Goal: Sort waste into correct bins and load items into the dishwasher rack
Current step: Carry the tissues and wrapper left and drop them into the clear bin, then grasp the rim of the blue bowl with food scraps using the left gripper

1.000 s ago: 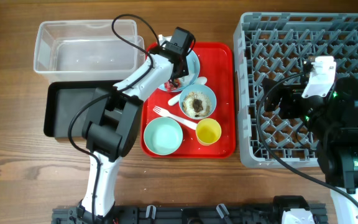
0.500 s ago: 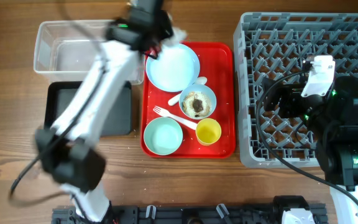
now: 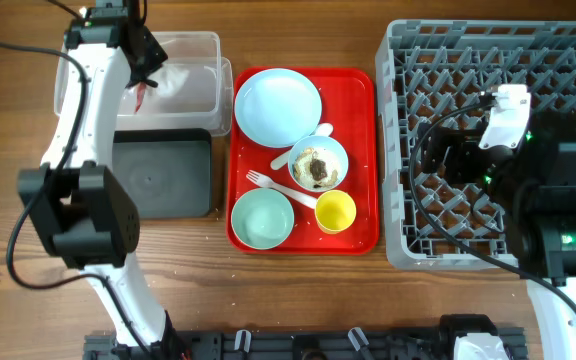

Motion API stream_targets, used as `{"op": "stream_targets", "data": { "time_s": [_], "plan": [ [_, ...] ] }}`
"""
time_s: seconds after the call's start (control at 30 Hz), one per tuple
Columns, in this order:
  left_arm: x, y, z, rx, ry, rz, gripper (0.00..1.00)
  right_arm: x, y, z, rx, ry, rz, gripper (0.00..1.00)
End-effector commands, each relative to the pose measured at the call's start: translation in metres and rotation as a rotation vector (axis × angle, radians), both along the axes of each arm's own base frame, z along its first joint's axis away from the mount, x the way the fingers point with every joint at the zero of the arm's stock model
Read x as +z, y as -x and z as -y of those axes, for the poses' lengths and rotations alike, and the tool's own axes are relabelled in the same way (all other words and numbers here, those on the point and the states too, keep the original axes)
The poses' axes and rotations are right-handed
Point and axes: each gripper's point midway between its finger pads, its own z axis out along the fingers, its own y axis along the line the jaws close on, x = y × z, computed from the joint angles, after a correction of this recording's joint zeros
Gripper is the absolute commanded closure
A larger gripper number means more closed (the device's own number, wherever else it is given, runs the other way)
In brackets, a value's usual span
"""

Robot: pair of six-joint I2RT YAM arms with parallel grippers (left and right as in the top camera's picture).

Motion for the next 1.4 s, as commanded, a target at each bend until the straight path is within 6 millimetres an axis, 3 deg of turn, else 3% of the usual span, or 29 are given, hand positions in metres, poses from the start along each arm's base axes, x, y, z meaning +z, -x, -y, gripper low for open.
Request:
{"op": "stream_targets", "data": {
  "time_s": [0.0,0.13,0.23,0.27,0.33,0.4,0.5,0.6,0.73,0.97,1.07,1.23,1.37],
  "plan": [
    [-0.014,-0.001,-0.002,-0.001,-0.012,-0.027,0.00,-0.001,-0.003,0.001,-0.010,-0.011,-0.009,0.00],
    [-0.002,-0.009,0.000,-0.024,-0.010,0.019,0.00,-0.001,-0.003,0.001,-0.010,-0.011,-0.009,0.00],
    [0.028,-0.008,0.028,-0.190,0.062,0.054,0.04,-0.001,-0.003,0.001,-0.010,-0.011,-0.007,0.00],
    [0.043,-0.003,0.045,-0.257,0.114,0.071,0.06,0.000,-0.003,0.001,-0.010,-0.011,-0.005,0.00],
    [0.075,0.024,0.099,-0.414,0.249,0.077,0.08,0.000,-0.003,0.000,-0.007,-0.013,-0.004,0.00],
    [0.079,0.048,0.129,-0.478,0.299,0.024,0.08,0.000,-0.003,-0.001,0.000,-0.019,-0.005,0.00],
    [0.067,0.085,0.177,-0.580,0.333,-0.108,0.09,0.000,-0.003,-0.002,0.002,-0.020,-0.005,0.00],
    [0.056,0.106,0.217,-0.671,0.327,-0.167,0.12,-0.002,-0.004,-0.002,0.002,-0.021,-0.012,0.00],
    [0.036,0.127,0.253,-0.739,0.293,-0.236,0.24,-0.004,-0.003,-0.006,0.024,-0.037,-0.023,0.00],
    [0.016,0.145,0.309,-0.861,0.279,-0.254,0.26,-0.005,-0.005,-0.003,-0.005,-0.047,-0.030,0.04],
    [0.007,0.147,0.330,-0.906,0.250,-0.237,0.26,0.004,-0.010,0.027,-0.206,-0.085,-0.013,0.04],
    [-0.028,0.145,0.365,-0.912,0.211,-0.231,0.27,0.035,0.000,0.080,-0.391,-0.135,0.054,0.03],
    [-0.056,0.146,0.389,-0.872,0.191,-0.227,0.34,0.026,0.008,0.104,-0.437,-0.153,0.012,0.03]
  ]
}}
